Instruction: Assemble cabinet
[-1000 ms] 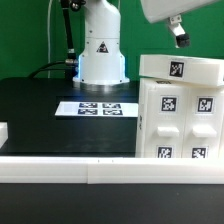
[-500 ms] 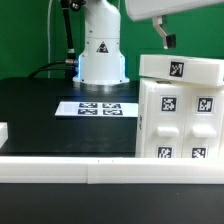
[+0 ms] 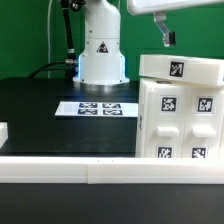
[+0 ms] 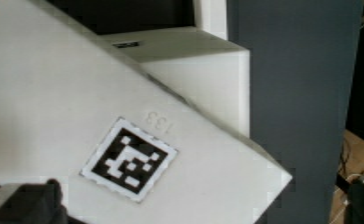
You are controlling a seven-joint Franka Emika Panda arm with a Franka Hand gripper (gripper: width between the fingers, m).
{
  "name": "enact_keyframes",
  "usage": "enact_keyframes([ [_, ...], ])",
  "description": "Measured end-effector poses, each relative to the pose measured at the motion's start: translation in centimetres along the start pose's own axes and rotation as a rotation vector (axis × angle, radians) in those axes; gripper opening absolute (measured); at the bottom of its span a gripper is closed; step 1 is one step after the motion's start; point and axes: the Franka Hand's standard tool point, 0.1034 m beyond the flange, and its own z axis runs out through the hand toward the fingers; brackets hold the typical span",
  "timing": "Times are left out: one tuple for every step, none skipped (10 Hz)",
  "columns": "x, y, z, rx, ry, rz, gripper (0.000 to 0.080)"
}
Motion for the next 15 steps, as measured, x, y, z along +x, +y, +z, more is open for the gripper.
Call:
enact_keyframes([
  [0.0,0.2,0.1,-0.014,-0.004,-0.121,0.0797],
  [-0.1,0.3,0.3,-0.026,-0.009,-0.211,0.0797],
  [-0.2,0.5,0.5,-0.047,-0.019,-0.353,0.0797],
  [-0.2,0.7,0.7,-0.050,-0.026,-0.442,0.0797],
  [-0.3,1.2,0.9,-0.055,-0.037,-0.526,0.0797],
  [-0.3,1.5,1.0,-0.059,-0.044,-0.617,0.0797],
  [-0.4,1.5,1.1,-0.061,-0.047,-0.636,0.0797],
  [-0.5,1.7,1.2,-0.063,-0.049,-0.700,0.0797],
  [-0.7,1.9,1.5,-0.061,-0.056,-0.748,0.0797],
  [-0.8,2.1,1.8,-0.060,-0.062,-0.796,0.0797],
  [-0.8,2.1,2.0,-0.060,-0.065,-0.769,0.0797],
  [-0.8,2.2,2.2,-0.062,-0.064,-0.768,0.0797],
  [-0.9,2.4,2.4,-0.062,-0.066,-0.766,0.0797],
  [-0.9,2.5,2.4,-0.062,-0.067,-0.765,0.0797],
  [-0.9,2.5,2.4,-0.062,-0.067,-0.764,0.0774],
])
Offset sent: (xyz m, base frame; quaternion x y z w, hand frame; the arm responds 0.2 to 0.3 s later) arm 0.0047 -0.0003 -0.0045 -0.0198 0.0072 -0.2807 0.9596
